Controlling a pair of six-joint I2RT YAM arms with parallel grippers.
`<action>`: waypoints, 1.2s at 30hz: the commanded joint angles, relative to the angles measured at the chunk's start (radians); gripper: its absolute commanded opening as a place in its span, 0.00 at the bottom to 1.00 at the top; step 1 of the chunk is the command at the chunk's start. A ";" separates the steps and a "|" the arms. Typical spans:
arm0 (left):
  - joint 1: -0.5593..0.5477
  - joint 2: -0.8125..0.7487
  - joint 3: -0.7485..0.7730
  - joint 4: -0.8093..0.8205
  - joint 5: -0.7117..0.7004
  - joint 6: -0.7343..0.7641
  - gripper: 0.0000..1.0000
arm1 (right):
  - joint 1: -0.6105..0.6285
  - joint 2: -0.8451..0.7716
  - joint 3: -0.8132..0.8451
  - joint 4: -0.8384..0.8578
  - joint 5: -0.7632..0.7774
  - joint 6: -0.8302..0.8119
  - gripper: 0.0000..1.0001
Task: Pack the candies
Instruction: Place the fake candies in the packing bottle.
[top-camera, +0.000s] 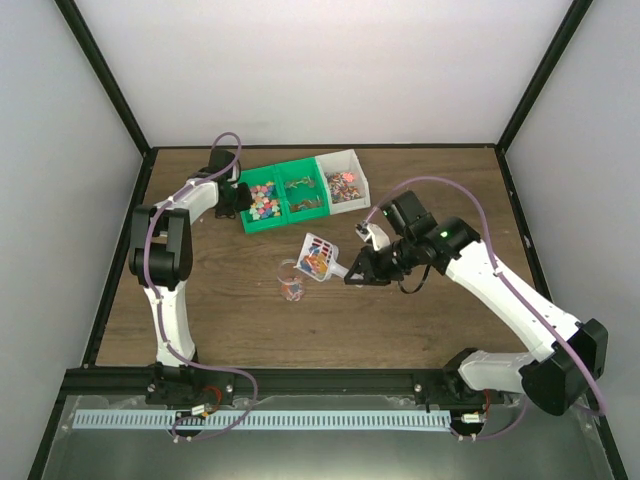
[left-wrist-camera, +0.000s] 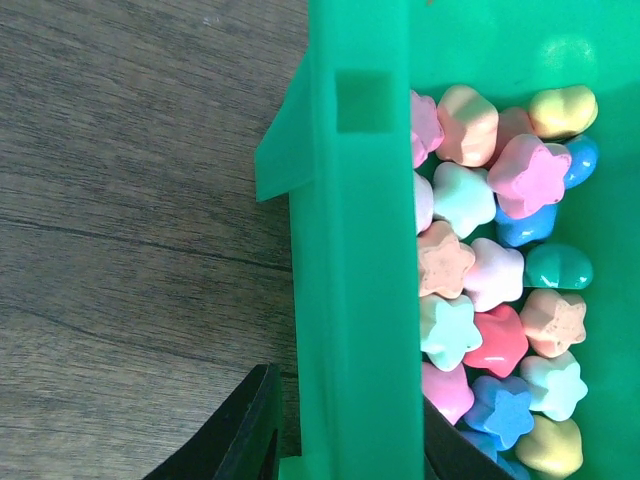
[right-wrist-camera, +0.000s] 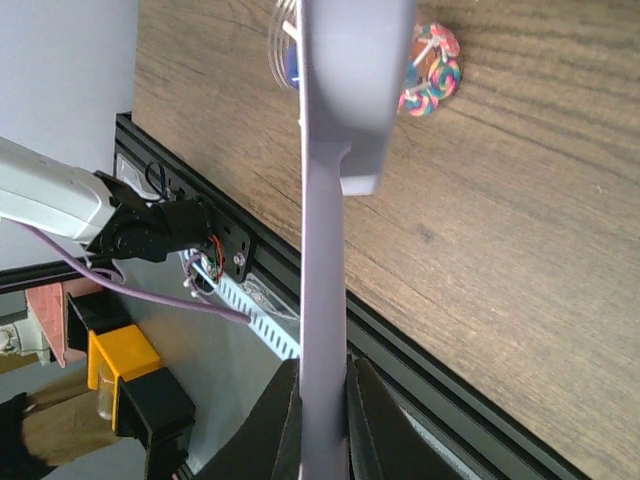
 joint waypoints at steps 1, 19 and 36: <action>0.006 0.015 -0.011 0.012 0.007 -0.002 0.26 | 0.009 0.023 0.102 -0.051 0.040 -0.047 0.01; 0.014 0.012 -0.019 0.015 0.014 -0.002 0.26 | 0.031 0.054 0.153 -0.104 0.062 -0.073 0.01; 0.016 0.017 -0.019 0.018 0.024 -0.005 0.26 | 0.068 0.108 0.211 -0.191 0.121 -0.090 0.01</action>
